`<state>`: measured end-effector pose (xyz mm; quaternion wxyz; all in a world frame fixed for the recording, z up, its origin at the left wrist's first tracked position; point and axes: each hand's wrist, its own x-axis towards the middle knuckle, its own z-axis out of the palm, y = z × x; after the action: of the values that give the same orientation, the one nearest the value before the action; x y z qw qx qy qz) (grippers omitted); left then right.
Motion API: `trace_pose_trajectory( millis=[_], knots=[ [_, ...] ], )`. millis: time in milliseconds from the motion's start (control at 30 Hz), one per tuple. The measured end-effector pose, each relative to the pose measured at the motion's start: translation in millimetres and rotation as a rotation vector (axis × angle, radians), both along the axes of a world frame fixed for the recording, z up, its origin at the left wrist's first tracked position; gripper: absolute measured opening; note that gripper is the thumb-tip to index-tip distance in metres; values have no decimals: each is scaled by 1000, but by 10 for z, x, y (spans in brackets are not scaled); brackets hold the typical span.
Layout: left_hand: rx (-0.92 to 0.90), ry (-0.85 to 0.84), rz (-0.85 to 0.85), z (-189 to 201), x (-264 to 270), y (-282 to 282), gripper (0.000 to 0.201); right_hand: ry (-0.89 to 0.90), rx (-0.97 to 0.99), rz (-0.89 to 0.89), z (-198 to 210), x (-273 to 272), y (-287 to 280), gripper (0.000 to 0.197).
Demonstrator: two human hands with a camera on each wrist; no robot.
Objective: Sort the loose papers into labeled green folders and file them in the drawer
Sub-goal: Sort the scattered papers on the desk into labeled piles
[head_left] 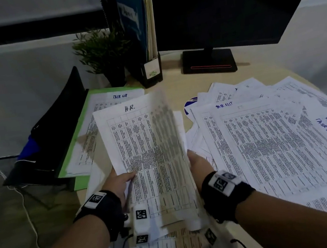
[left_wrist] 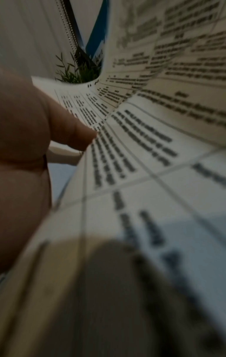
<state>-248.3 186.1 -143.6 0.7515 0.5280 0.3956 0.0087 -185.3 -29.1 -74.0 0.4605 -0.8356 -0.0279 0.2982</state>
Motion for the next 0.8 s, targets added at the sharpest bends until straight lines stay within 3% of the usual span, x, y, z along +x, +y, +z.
trace_pose_trajectory(
  millis=[100,167,200,300,333,400,500,533,633,733,800],
  knots=[
    [-34,13,41,-75,-15,67,85,-63,-83,184,139,-157,-8,35],
    [-73,37,74,-298,-10,215,116,-98,-66,138,168,-146,-62,25],
    [-102,52,73,-320,-11,259,113,-85,-22,92,166,-144,-103,22],
    [-31,74,117,69,-14,246,40,-99,26,-97,189,-61,-281,21],
    [36,89,132,133,2,296,26,-144,-2,-132,207,-1,-370,27],
    [118,66,180,213,27,464,24,-196,-44,-217,291,123,-597,33],
    [162,99,233,289,28,743,43,-209,-108,-349,396,330,-940,30],
    [160,127,241,323,7,802,41,-192,-108,-388,409,392,-1033,27],
    [140,171,212,381,-75,924,9,-118,-87,-467,427,497,-1163,22],
    [180,235,180,361,-122,952,7,-73,-80,-470,386,546,-1159,25],
    [229,229,177,323,-134,967,19,-27,-66,-449,348,571,-1140,28]
  ],
)
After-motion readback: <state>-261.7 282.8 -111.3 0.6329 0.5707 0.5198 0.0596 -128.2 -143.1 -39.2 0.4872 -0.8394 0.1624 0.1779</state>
